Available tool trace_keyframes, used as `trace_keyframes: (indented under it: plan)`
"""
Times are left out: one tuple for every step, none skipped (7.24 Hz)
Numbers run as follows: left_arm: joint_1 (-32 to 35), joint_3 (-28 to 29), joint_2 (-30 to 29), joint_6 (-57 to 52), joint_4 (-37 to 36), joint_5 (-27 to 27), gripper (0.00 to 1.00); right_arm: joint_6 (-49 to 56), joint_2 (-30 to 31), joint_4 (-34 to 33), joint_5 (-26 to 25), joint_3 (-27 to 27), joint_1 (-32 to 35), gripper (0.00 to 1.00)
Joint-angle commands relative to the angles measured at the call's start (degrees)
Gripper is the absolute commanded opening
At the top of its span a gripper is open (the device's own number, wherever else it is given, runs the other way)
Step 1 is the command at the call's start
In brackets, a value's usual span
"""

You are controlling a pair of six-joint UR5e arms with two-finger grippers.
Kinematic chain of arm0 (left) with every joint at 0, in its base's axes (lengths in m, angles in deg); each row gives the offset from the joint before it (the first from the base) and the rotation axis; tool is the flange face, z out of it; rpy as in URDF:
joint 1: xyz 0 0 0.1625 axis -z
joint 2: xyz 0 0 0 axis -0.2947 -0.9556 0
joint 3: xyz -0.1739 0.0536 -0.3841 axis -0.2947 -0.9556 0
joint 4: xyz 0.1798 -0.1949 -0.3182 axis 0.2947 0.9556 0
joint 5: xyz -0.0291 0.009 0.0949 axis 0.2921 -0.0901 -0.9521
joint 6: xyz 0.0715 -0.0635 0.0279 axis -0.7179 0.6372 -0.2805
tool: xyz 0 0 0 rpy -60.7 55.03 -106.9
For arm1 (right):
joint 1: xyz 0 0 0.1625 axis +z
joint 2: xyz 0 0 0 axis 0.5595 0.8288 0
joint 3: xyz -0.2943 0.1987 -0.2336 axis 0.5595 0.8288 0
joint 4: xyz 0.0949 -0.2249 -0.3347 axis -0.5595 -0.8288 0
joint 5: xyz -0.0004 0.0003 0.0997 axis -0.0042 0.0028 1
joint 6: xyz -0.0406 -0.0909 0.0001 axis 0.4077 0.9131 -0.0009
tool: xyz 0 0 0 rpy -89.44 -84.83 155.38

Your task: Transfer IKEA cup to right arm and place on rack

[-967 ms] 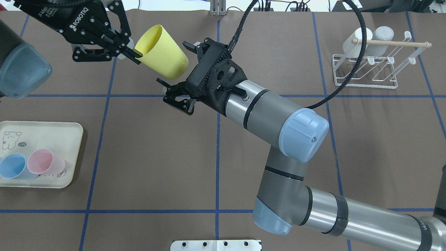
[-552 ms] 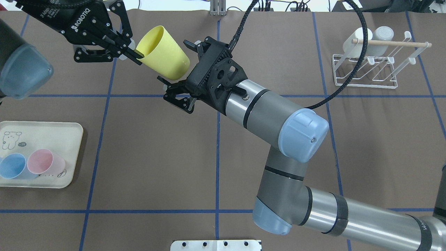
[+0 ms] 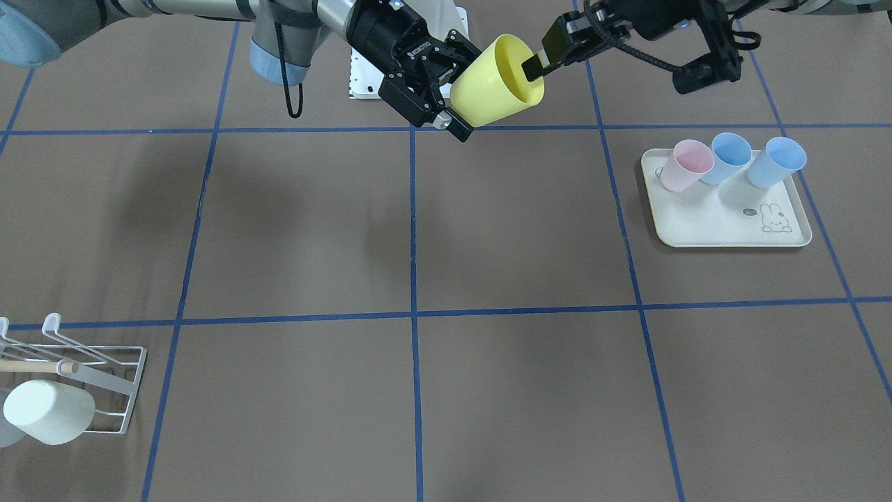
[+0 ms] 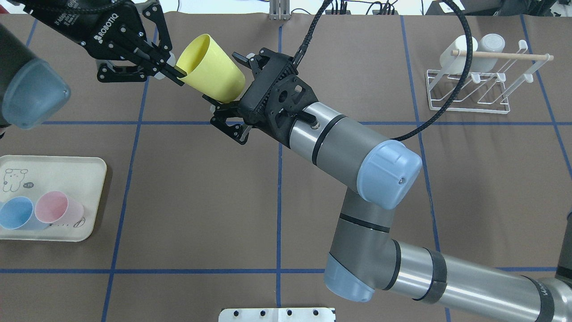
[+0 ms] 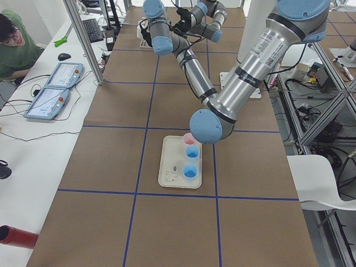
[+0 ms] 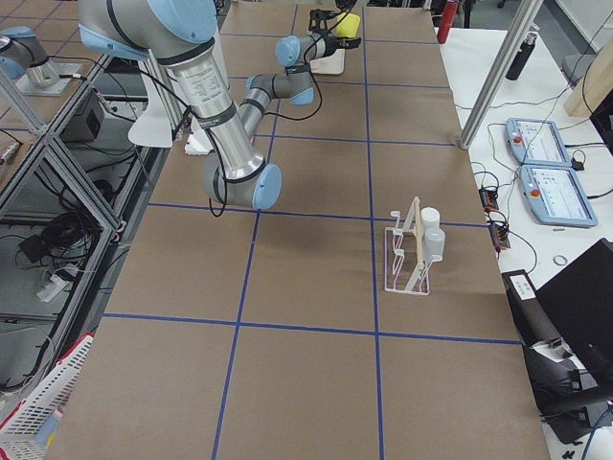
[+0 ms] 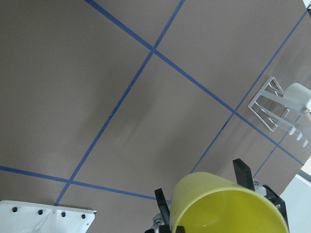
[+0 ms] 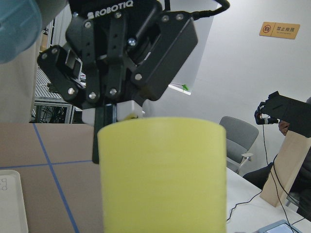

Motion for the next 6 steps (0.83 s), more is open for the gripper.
trace_keyframes:
  plan:
    - [-0.08, 0.07, 0.0, 0.0, 0.0, -0.04, 0.0, 0.96, 0.08, 0.0, -0.17, 0.04, -0.32, 0.87]
    - [-0.08, 0.07, 0.0, 0.08, 0.0, -0.13, 0.0, 0.96, 0.17, -0.08, -0.17, 0.04, -0.41, 0.87]
    - [-0.08, 0.07, 0.0, 0.08, 0.0, -0.13, 0.0, 1.05, 0.17, -0.08, -0.17, 0.04, -0.59, 0.86]
    - [-0.08, 0.07, -0.17, 0.08, 0.0, -0.13, 0.0, 1.31, 0.35, -0.08, -0.17, 0.04, -0.76, 0.84]
    - [-0.08, 0.16, -0.35, 0.08, 0.0, -0.13, 0.0, 1.4, 0.35, -0.08, -0.26, 0.04, -0.94, 0.77]
    - [-0.08, 0.16, -0.35, 0.08, 0.0, -0.13, 0.0, 1.4, 0.35, -0.17, -0.6, -0.05, -1.11, 0.7]
